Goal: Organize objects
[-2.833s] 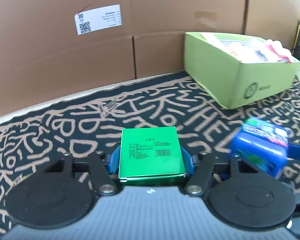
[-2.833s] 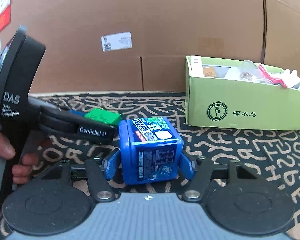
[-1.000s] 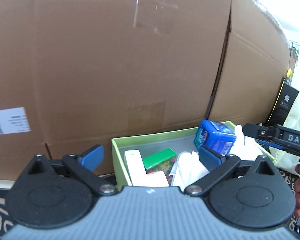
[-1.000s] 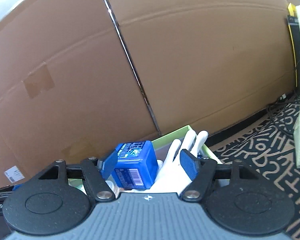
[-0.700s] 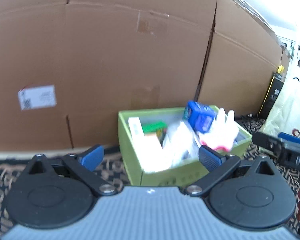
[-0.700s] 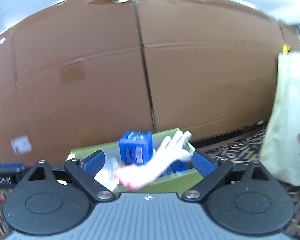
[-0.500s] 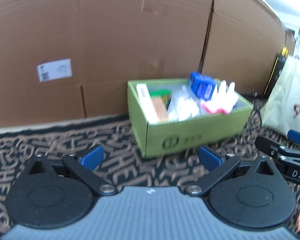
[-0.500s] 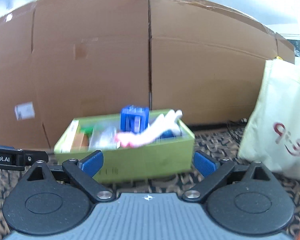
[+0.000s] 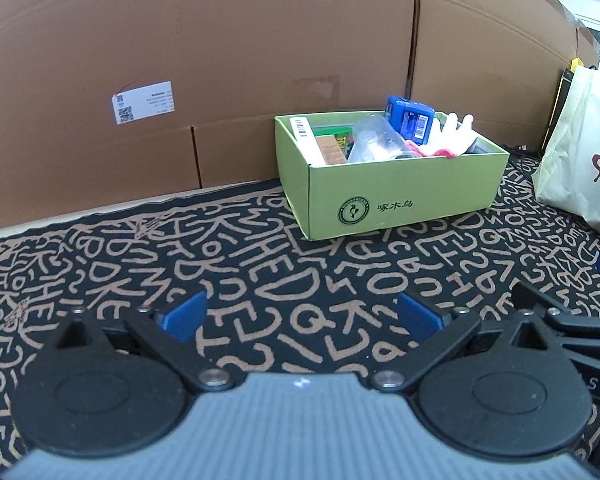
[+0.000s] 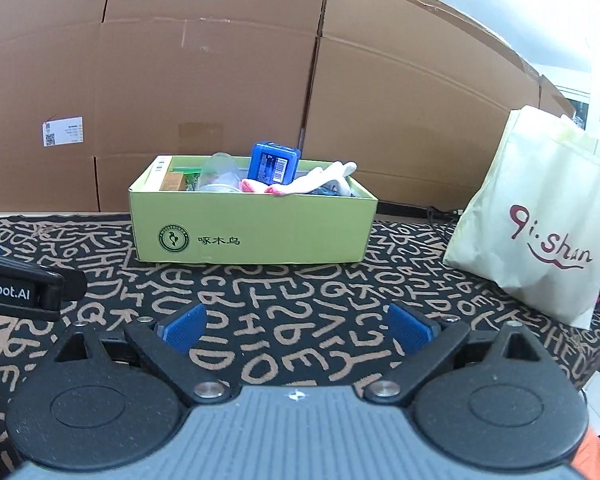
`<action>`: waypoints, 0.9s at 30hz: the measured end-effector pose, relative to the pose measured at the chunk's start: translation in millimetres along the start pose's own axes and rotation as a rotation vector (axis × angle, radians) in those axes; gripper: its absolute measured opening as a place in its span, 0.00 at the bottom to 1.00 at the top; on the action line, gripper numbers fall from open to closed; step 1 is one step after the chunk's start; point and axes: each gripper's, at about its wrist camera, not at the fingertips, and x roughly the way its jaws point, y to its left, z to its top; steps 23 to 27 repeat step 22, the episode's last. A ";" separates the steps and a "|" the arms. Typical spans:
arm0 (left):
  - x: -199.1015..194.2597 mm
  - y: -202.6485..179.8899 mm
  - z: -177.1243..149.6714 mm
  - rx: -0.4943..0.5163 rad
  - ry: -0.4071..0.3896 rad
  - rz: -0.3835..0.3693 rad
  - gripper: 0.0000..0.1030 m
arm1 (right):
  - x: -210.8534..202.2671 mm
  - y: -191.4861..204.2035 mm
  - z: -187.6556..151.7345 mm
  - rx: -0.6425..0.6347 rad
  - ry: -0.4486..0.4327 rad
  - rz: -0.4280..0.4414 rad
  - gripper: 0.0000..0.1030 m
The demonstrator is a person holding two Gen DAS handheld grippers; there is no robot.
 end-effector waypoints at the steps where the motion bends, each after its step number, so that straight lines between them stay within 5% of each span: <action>1: -0.4 0.1 -0.1 0.003 0.000 0.005 1.00 | -0.5 -0.4 -0.6 0.005 0.003 -0.003 0.97; 27: 1.9 0.2 -3.0 0.006 0.017 0.020 1.00 | 1.7 -6.3 -3.1 0.110 0.021 -0.016 0.97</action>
